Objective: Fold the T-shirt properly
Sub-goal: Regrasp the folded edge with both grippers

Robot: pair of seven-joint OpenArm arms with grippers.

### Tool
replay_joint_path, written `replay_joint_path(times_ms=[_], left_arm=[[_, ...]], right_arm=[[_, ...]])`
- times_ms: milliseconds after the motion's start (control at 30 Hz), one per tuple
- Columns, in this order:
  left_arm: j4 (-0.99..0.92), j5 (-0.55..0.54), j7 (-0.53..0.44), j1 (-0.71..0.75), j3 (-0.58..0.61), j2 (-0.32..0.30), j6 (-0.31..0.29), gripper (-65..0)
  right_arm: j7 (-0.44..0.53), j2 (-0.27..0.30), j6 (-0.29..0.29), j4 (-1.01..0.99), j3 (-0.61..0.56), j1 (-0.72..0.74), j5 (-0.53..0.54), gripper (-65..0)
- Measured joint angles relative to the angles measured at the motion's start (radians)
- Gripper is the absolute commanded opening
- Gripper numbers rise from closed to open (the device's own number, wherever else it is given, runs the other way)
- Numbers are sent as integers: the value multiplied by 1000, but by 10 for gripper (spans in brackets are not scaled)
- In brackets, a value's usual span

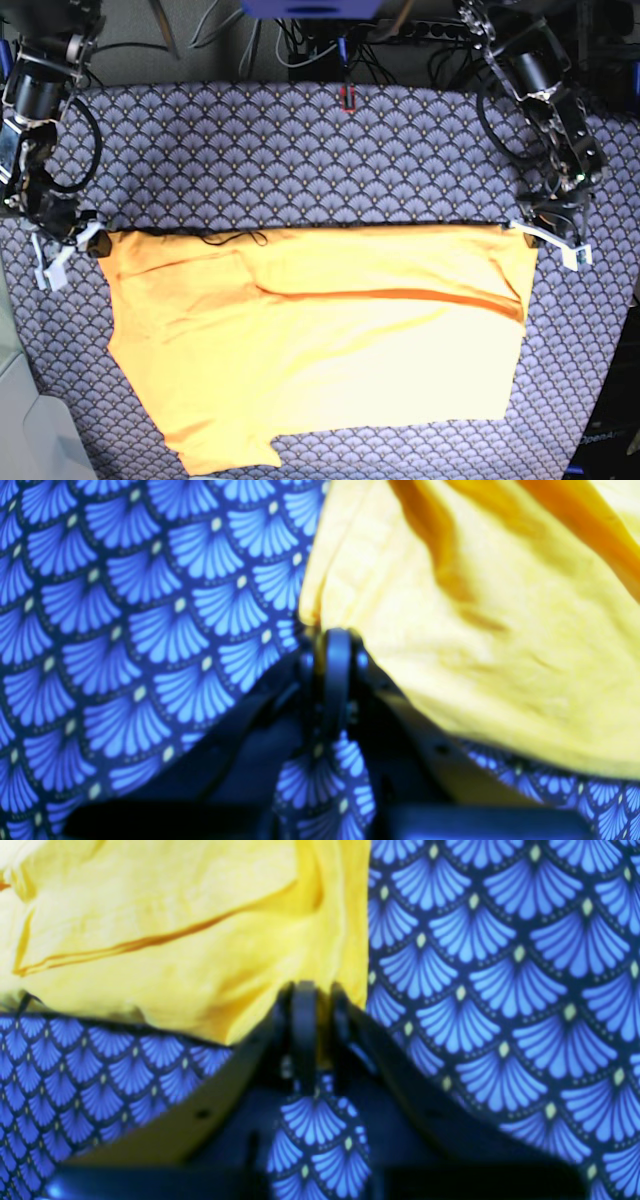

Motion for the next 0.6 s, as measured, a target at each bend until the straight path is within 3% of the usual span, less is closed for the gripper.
replay_joint_path(times_ms=[233,367,600], left_arm=[[105,-2,14,47,0,-2,-3,-650],[158,-3,119,44,0,-1,-4,-650],[251,-3,129,120,0,-2,-4,-650]], right_arm=[[10,0,0,1,0,-37,7,-650],[27,3,0,9,0,-69,28,-650],[40,3,2,109,2,-172,31,-650]])
